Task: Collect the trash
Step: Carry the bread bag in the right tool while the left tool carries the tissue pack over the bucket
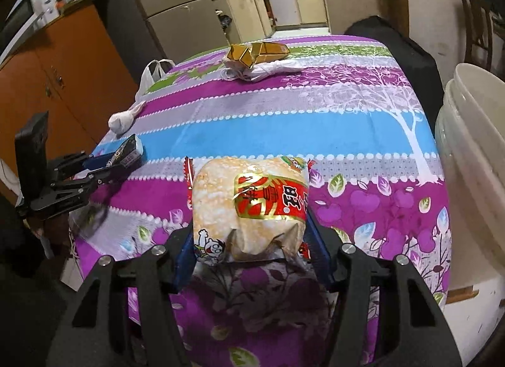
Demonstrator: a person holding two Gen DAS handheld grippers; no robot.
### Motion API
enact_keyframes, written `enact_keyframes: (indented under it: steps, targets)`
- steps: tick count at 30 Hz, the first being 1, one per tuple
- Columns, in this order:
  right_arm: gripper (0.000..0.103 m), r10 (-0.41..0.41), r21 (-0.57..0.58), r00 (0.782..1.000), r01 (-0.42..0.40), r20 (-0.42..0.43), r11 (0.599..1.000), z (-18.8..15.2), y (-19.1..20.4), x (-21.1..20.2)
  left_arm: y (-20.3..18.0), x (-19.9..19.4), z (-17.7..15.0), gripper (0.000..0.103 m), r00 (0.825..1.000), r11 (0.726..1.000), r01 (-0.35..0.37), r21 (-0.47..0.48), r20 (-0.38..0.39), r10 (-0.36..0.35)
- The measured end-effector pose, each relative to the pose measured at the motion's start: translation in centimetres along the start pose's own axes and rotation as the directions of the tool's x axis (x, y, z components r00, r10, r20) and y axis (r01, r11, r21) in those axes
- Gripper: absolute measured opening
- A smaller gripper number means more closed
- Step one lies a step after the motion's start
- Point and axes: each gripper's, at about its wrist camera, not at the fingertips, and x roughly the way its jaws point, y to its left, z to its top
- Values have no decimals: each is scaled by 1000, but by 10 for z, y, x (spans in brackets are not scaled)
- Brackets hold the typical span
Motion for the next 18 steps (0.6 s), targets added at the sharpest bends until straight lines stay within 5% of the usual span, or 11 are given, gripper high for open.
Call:
enact_keyframes:
  steps: [10, 18]
  targets:
    - [56, -18, 29, 999, 17, 33, 999, 36, 13, -29, -10, 0, 68, 31, 991, 986, -130, -105, 2, 131]
    - [56, -28, 11, 1000, 28, -5, 1000, 47, 22, -27, -46, 9, 102, 31, 986, 985, -163, -55, 9, 164]
